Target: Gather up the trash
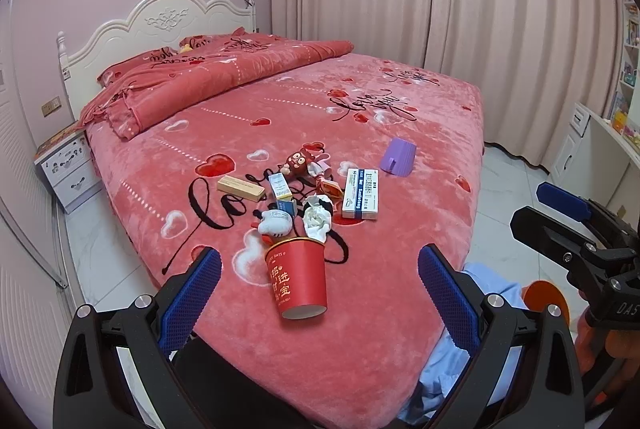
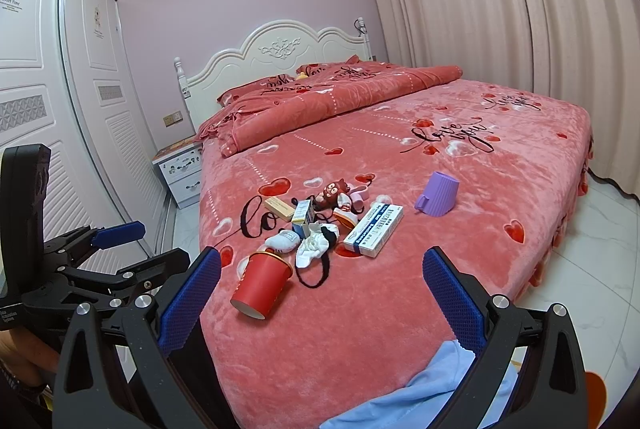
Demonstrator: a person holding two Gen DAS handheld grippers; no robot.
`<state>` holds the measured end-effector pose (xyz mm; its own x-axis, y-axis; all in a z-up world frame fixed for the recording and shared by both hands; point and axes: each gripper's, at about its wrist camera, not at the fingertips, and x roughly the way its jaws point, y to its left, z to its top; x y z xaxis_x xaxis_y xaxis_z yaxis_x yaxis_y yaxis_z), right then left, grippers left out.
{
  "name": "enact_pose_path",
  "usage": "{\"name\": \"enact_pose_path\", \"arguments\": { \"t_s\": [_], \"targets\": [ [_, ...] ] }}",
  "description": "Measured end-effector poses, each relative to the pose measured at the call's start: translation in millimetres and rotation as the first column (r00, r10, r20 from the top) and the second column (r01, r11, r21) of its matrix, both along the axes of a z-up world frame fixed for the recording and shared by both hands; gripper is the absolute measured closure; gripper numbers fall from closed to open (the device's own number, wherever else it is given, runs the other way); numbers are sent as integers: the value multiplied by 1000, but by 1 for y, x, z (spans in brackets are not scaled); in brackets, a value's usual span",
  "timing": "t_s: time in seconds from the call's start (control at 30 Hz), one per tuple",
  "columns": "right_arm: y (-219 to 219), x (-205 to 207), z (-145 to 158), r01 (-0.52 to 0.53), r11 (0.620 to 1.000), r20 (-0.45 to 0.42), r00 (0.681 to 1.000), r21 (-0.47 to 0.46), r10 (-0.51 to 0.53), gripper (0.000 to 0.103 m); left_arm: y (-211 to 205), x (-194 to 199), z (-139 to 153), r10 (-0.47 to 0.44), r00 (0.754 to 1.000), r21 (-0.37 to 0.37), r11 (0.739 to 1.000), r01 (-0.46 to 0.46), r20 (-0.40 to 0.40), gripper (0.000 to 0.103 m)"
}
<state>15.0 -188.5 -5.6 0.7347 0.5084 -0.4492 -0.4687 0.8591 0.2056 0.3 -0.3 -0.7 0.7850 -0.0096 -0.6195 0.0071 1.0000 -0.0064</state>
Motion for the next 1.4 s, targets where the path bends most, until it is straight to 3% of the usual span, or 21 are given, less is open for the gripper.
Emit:
{"name": "enact_pose_path", "arguments": {
  "t_s": [1.1, 1.4],
  "targets": [
    [-1, 2, -1, -2, 1000, -12, 1000, 2, 2, 5, -2, -2, 1, 0, 1000, 4, 1000, 0, -12, 6],
    [-1, 0, -5, -2, 1000, -18, 1000, 7, 2, 5, 2, 0, -14, -4, 1000, 9, 1000, 4, -21, 6]
  ]
}}
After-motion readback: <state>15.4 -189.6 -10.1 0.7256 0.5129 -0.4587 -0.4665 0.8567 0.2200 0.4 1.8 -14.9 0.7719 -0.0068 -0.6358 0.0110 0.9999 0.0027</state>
